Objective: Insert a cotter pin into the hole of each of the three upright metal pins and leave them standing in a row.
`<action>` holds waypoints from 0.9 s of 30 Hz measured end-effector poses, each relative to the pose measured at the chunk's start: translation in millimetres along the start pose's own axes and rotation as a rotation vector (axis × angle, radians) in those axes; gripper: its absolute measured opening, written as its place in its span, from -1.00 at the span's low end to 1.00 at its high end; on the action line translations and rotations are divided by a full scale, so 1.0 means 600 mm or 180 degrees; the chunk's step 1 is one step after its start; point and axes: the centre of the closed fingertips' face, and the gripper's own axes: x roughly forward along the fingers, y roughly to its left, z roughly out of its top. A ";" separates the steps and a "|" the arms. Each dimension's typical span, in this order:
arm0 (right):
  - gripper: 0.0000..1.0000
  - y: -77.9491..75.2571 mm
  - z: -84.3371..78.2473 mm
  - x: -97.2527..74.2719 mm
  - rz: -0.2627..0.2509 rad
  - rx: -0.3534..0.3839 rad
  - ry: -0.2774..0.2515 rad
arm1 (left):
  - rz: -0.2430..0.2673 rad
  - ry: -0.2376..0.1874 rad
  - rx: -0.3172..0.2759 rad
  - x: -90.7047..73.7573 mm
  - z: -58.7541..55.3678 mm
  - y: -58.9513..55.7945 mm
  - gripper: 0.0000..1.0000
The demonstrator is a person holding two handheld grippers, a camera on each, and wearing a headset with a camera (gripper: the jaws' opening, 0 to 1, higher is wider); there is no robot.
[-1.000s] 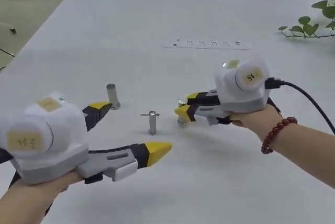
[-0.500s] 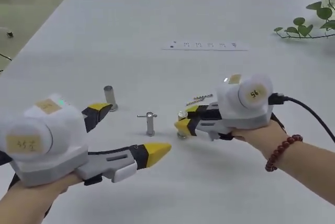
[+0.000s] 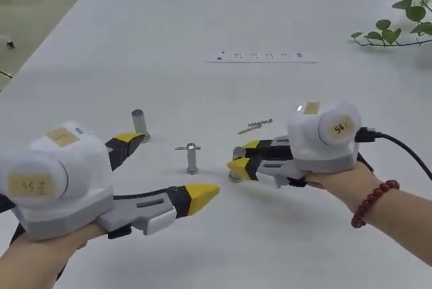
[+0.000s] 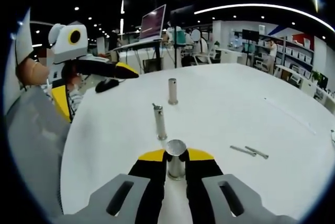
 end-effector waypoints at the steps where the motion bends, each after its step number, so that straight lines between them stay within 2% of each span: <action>1: -0.71 0.000 0.000 0.000 0.0000 0.0012 -0.0005 | -0.0005 0.0002 0.0000 0.000 0.000 -0.001 0.72; 7: -0.69 0.002 0.002 -0.001 0.0038 0.0096 -0.0065 | -0.0014 0.0023 0.0010 0.002 -0.004 -0.002 0.72; 15: -0.52 0.011 0.015 -0.009 0.0101 0.0181 -0.0168 | 0.0000 0.0023 0.0004 0.002 -0.003 0.000 0.73; 19: -0.35 0.014 0.023 -0.017 0.0118 0.0212 -0.0177 | 0.0008 0.0023 -0.0001 0.001 -0.004 0.002 0.73; 27: -0.24 0.008 0.033 -0.035 0.0145 0.0298 -0.0148 | 0.0013 0.0019 0.0031 0.001 -0.003 0.002 0.77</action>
